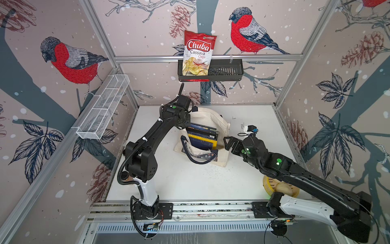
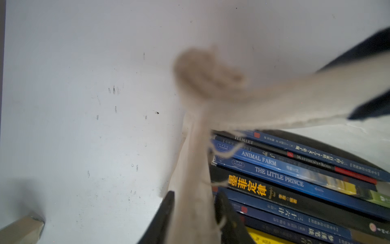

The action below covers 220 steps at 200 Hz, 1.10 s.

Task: Take out the books from the canvas bag
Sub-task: Adjust the canvas bag at the center of the board.

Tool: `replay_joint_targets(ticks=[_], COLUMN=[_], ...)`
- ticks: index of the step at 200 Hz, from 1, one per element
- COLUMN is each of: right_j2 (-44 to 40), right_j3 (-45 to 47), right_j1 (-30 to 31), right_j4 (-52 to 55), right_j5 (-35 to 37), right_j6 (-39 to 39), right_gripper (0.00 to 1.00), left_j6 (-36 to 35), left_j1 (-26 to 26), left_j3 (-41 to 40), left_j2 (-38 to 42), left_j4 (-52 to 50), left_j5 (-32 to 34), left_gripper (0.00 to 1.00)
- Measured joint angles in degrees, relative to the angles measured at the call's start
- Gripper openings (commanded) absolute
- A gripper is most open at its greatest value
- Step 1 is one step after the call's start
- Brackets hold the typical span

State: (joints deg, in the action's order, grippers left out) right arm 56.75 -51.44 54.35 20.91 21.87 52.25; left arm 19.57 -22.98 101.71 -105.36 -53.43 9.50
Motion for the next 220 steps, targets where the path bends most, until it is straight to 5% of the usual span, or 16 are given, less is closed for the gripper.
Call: replay_joint_targets(ticks=[7,61,105,153,220], right_j2=[0.1,0.5,4.4,5.1,20.7], right_j3=[0.0,0.4,-9.0,-7.7,-0.5], right_j1=[0.0,1.7,6.1,8.7,14.1], right_j4=[-0.2,-2.1,-1.8,-9.5,-19.9], right_j5=[0.0,-1.7,-1.7,-2.7,-5.7], right_j6=[0.0,-0.5,0.0,8.2,17.0], right_gripper=[1.0,1.0,1.0,1.0,1.0], left_j6=[0.0,0.2,1.6,3.7,7.2], left_j1=[0.0,-0.2,-4.4,-5.7,-5.9], left_j3=[0.8,11.1,14.7,-4.5,-27.0], left_j2=[-0.6,-3.7,-1.5,11.1,28.3], left_j4=[-0.1,-5.8,-5.0,4.0,13.3], left_j5=[-0.3,-2.3,-3.1,-1.7,-2.3], left_gripper=[0.0,0.0,0.0,0.0,0.0])
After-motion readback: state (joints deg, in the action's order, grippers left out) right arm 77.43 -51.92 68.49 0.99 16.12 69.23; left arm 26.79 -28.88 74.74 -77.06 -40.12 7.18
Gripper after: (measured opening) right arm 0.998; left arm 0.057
